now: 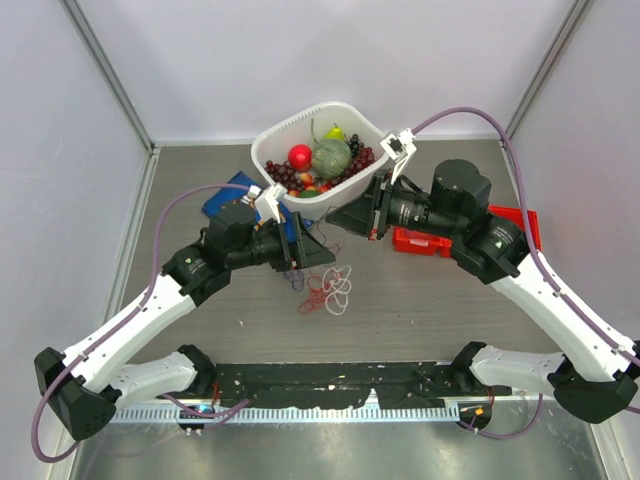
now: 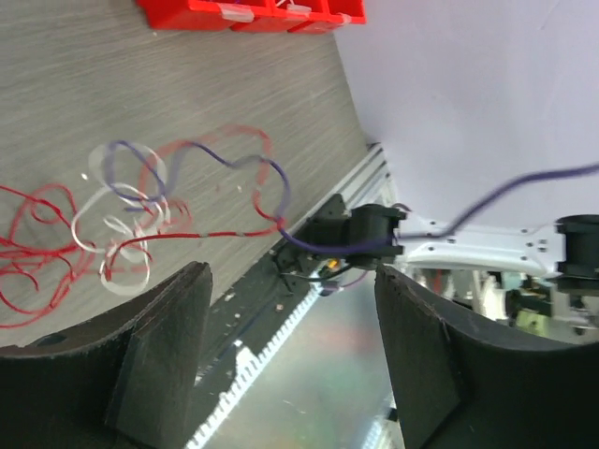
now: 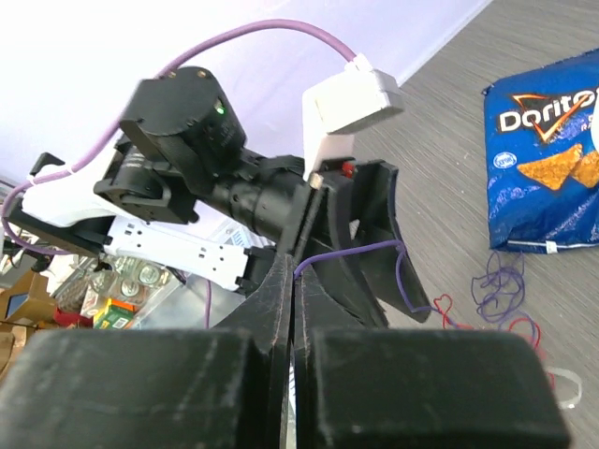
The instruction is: Untangle the cables
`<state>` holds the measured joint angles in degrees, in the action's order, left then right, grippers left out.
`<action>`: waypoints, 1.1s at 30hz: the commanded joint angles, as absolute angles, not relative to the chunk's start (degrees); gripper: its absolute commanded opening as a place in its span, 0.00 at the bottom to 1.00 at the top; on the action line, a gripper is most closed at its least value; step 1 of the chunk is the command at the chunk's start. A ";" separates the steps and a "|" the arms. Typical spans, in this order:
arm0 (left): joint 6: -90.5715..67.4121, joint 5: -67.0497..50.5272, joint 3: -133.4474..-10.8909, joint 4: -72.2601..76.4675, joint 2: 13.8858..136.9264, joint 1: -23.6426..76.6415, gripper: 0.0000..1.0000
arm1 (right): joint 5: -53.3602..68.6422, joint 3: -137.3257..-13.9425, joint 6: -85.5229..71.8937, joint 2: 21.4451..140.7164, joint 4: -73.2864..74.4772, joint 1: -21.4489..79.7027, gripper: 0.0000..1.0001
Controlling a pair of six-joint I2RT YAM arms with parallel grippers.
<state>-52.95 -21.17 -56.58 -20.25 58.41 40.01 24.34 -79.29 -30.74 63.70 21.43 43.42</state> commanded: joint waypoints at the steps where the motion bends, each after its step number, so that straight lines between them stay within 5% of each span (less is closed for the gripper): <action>1: -43.61 -15.83 -58.80 -17.66 60.64 40.87 0.70 | 25.31 -82.35 -32.61 63.81 20.21 43.68 0.01; 5: -38.68 -13.19 -59.41 -21.88 61.43 41.04 0.66 | 26.19 -84.81 -33.66 63.98 20.04 43.68 0.01; 13: -36.82 -16.95 -55.82 -15.84 62.31 40.96 0.80 | 28.56 -88.85 -34.89 65.04 19.07 43.59 0.01; 18: -40.34 -19.52 -52.56 -9.76 64.51 41.13 0.76 | 30.23 -91.14 -37.08 66.00 16.97 43.68 0.01; 26: -39.28 -16.70 -52.38 -7.30 68.72 41.22 0.41 | 31.38 -95.88 -39.99 67.06 13.45 43.59 0.01; 31: -41.13 -17.14 -51.51 -6.06 71.45 41.13 0.05 | 31.64 -98.96 -40.87 68.03 12.57 43.68 0.01; 33: -42.71 -15.21 -49.76 -7.55 72.16 41.13 0.00 | 31.03 -100.89 -40.43 68.55 12.74 43.68 0.01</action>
